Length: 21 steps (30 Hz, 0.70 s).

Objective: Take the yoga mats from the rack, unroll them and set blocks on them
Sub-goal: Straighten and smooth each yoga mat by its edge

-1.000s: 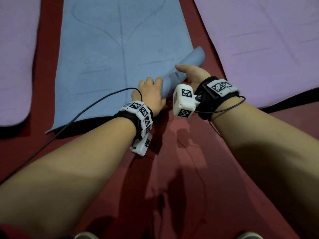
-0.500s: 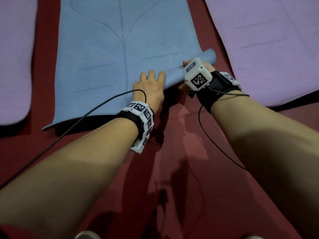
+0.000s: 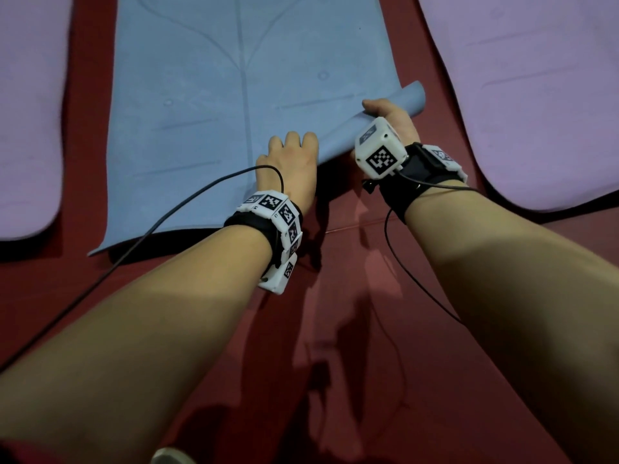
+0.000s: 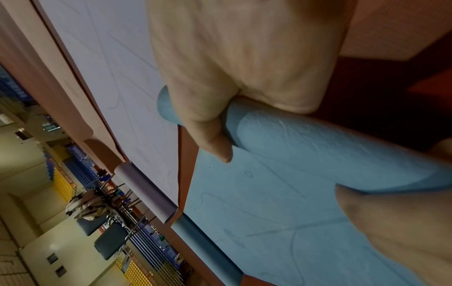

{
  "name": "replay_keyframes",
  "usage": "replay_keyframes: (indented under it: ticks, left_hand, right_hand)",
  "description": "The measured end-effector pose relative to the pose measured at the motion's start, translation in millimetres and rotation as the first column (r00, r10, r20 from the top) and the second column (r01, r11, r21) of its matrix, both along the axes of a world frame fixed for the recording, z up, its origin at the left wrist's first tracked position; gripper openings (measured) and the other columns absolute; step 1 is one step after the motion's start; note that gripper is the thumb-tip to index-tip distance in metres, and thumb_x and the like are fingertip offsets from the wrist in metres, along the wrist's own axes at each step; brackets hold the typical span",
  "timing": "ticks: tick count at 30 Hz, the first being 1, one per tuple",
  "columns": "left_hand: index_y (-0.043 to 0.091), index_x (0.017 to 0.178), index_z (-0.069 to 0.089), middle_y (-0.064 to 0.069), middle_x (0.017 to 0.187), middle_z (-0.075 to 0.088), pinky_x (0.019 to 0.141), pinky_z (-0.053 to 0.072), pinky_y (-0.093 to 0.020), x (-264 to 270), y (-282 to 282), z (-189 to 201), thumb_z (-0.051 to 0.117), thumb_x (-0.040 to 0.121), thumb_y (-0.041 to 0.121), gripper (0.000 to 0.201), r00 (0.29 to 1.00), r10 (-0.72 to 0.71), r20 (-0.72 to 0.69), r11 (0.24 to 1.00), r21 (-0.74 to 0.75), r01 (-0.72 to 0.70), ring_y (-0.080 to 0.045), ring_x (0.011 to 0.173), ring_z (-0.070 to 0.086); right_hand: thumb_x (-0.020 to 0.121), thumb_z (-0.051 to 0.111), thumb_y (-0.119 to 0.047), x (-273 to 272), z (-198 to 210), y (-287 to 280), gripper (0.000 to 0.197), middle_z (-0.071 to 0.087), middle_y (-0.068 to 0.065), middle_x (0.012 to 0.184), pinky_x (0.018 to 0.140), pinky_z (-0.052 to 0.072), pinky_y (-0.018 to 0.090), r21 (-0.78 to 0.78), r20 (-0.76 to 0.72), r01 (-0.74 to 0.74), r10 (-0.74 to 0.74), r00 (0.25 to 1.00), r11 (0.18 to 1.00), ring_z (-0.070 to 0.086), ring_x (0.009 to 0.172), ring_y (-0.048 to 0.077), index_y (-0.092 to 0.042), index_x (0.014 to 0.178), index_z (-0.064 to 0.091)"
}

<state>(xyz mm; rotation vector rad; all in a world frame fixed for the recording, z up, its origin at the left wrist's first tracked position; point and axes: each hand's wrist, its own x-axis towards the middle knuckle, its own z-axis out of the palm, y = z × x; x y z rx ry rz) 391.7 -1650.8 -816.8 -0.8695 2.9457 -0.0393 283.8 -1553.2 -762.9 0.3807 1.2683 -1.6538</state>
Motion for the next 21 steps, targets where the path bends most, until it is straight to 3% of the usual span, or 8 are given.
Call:
replay_keyframes:
  ticks: [2, 4, 9, 14, 16, 19, 21]
  left_hand:
    - [0.011, 0.119, 0.047, -0.012, 0.114, 0.053, 0.064, 0.035, -0.040, -1.5, 0.1, 1.3, 0.052, 0.083, -0.004, 0.039, 1.000, 0.003, 0.004, 1.000, -0.001, -0.003, -0.035, 0.103, 0.050]
    - [0.010, 0.120, 0.047, -0.012, 0.115, 0.052, 0.065, 0.035, -0.040, -2.7, 1.2, 2.9, 0.049, 0.083, -0.007, 0.041, 1.000, 0.008, 0.010, 1.000, 0.001, -0.008, -0.035, 0.104, 0.049]
    - [0.010, 0.121, 0.047, -0.012, 0.115, 0.052, 0.066, 0.036, -0.039, -1.2, 4.5, 3.6, 0.050, 0.084, -0.006, 0.041, 1.000, 0.009, 0.024, 1.000, 0.020, -0.010, -0.034, 0.105, 0.049]
    - [0.014, 0.125, 0.047, -0.010, 0.117, 0.052, 0.070, 0.034, -0.040, 5.8, 6.7, 3.9, 0.063, 0.089, 0.021, 0.040, 0.995, -0.082, 0.050, 0.997, 0.006, 0.082, -0.033, 0.106, 0.049]
    - [0.014, 0.129, 0.046, -0.011, 0.120, 0.051, 0.076, 0.039, -0.042, 11.0, 8.8, 6.6, 0.064, 0.089, 0.040, 0.051, 0.992, -0.116, 0.044, 0.993, 0.034, 0.114, -0.033, 0.109, 0.048]
    - [0.018, 0.136, 0.043, -0.009, 0.126, 0.050, 0.087, 0.044, -0.045, 20.9, 10.0, 10.2, 0.062, 0.083, 0.063, 0.072, 0.988, -0.147, 0.043, 0.985, 0.099, 0.142, -0.032, 0.114, 0.046]
    - [0.022, 0.140, 0.040, -0.007, 0.131, 0.048, 0.093, 0.043, -0.045, 29.6, 7.6, 13.6, 0.058, 0.080, 0.071, 0.080, 0.983, -0.175, 0.050, 0.972, 0.170, 0.164, -0.031, 0.120, 0.044]
  right_hand:
    - [0.088, 0.057, -0.015, -0.7, 2.5, 1.3, 0.018, 0.065, 0.020, 0.060, 0.039, 0.052, 0.030, -0.091, 0.101, 0.022, -0.013, 0.995, 0.996, 0.066, 0.046, 0.028, 0.003, 0.088, 0.058]
    - [0.099, 0.046, -0.018, -1.2, 3.9, 3.7, 0.030, 0.061, 0.018, 0.050, 0.031, 0.044, 0.025, -0.103, 0.147, 0.082, -0.066, 0.987, 0.991, 0.061, 0.036, 0.026, 0.001, 0.077, 0.055]
    - [0.100, 0.045, -0.016, 2.0, 12.3, 7.9, 0.031, 0.057, 0.016, 0.043, 0.028, 0.041, 0.023, -0.051, 0.108, 0.074, -0.068, 0.992, 0.996, 0.056, 0.030, 0.024, -0.003, 0.073, 0.051]
    - [0.098, 0.048, -0.015, 3.1, 6.8, 15.6, 0.023, 0.057, 0.014, 0.044, 0.031, 0.044, 0.024, -0.005, 0.087, 0.108, -0.107, 0.990, 0.994, 0.057, 0.032, 0.023, -0.002, 0.080, 0.049]
    - [0.094, 0.057, -0.015, -1.3, -3.2, 15.1, 0.016, 0.061, 0.015, 0.053, 0.037, 0.049, 0.029, 0.061, 0.039, 0.133, -0.136, 0.990, 0.989, 0.061, 0.038, 0.025, 0.001, 0.090, 0.053]
    - [0.080, 0.075, -0.017, -8.3, -23.9, 17.6, 0.046, 0.071, 0.022, 0.093, 0.057, 0.058, 0.045, 0.189, -0.133, 0.186, -0.162, 0.978, 0.964, 0.073, 0.072, 0.033, 0.005, 0.117, 0.061]
    - [0.072, 0.082, -0.022, -7.5, -30.2, 22.1, 0.059, 0.070, 0.023, 0.105, 0.067, 0.059, 0.052, 0.228, -0.230, 0.236, -0.183, 0.956, 0.945, 0.072, 0.085, 0.036, 0.002, 0.121, 0.058]
